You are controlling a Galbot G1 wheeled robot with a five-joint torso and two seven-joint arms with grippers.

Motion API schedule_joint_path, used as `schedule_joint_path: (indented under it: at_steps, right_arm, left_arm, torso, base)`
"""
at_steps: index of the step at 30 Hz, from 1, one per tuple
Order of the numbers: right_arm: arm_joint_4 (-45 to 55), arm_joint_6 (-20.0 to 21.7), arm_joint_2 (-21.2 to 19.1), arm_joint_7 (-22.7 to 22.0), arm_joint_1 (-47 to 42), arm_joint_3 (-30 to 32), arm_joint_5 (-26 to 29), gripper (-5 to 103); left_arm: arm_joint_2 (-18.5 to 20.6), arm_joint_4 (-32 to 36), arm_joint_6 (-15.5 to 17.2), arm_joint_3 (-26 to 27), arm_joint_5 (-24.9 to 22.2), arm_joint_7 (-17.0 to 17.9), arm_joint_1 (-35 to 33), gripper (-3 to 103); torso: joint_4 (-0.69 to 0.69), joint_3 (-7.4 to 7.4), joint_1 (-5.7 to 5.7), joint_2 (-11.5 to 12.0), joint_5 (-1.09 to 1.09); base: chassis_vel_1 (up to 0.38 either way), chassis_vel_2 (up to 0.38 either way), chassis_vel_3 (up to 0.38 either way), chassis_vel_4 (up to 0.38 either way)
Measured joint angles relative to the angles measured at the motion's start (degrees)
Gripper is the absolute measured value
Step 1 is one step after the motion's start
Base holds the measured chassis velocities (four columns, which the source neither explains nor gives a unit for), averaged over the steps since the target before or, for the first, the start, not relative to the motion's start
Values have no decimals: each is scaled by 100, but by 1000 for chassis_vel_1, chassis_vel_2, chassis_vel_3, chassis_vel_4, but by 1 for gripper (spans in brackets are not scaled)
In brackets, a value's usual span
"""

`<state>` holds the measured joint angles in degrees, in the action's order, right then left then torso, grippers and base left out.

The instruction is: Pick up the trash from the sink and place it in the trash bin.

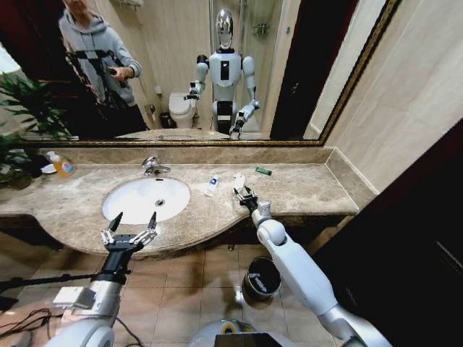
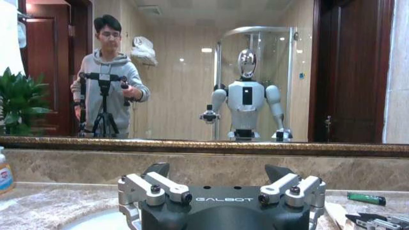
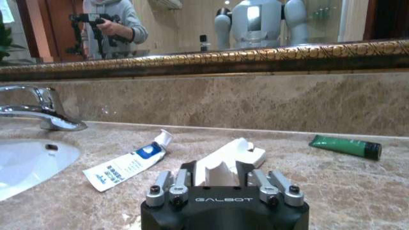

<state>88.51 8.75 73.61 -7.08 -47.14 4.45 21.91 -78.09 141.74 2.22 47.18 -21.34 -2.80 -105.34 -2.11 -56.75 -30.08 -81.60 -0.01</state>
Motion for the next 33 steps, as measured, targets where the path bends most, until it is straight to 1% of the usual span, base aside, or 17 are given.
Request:
schedule_joint_path:
  at_steps: [1,3,6,7,10,12,15,22,25,26,28,29,32,33]
  right_arm:
    - [-11,-1,-3,0,0,0,-7,35]
    - [-18,-4,-6,0,-4,-1,-10,35]
    - [-39,-20,-8,2,-14,-3,-20,19]
    - [-39,-20,-8,2,-14,-3,-20,19]
    - [-46,-39,-7,3,-12,-3,-24,4]
    - [-44,-44,-9,3,-11,-3,-24,4]
    - [41,-48,-39,-20,-33,29,-21,0]
    - [350,-33,-184,-53,-185,132,28,0]
    - [725,17,-373,-40,-464,362,73,0]
    - [725,17,-373,-40,-464,362,73,0]
    - [1076,24,-587,1,-736,533,136,0]
    - [1076,24,-587,1,-736,533,136,0]
    - [1709,-41,-858,3,-1251,795,224,0]
    - [1709,-41,-858,3,-1251,795,224,0]
  left_arm:
    - [0,0,0,0,0,0,0,100]
    - [0,0,0,0,0,0,0,100]
    - [0,0,0,0,0,0,0,100]
    - [0,0,0,0,0,0,0,100]
    - [0,0,0,0,0,0,0,100]
    - [0,0,0,0,0,0,0,100]
    - [0,0,0,0,0,0,0,100]
    - [0,0,0,0,0,0,0,100]
    - [0,0,0,0,0,0,0,100]
    - [0,0,0,0,0,0,0,100]
    - [0,0,0,-1,0,-2,0,100]
    - [0,0,0,-1,0,-2,0,100]
    - [1,0,0,0,0,0,-1,100]
    - [1,0,0,0,0,0,-1,100]
  torso:
    - [0,0,0,0,0]
    - [0,0,0,0,0]
    - [0,0,0,0,0]
    - [0,0,0,0,0]
    - [0,0,0,0,0]
    - [0,0,0,0,0]
    - [0,0,0,0,1]
    - [0,0,0,0,1]
    - [-1,0,0,0,2]
    - [-1,0,0,0,2]
    - [0,0,0,0,1]
    - [0,0,0,0,1]
    - [1,0,0,-1,1]
    - [1,0,0,-1,1]
  base:
    - [0,0,0,0]
    - [0,0,0,0]
    - [0,0,0,0]
    - [0,0,0,0]
    - [0,0,0,0]
    - [0,0,0,0]
    - [0,0,0,0]
    - [0,0,0,0]
    - [0,0,0,0]
    - [0,0,0,0]
    - [0,0,0,0]
    - [0,0,0,0]
    - [0,0,0,0]
    - [0,0,0,0]
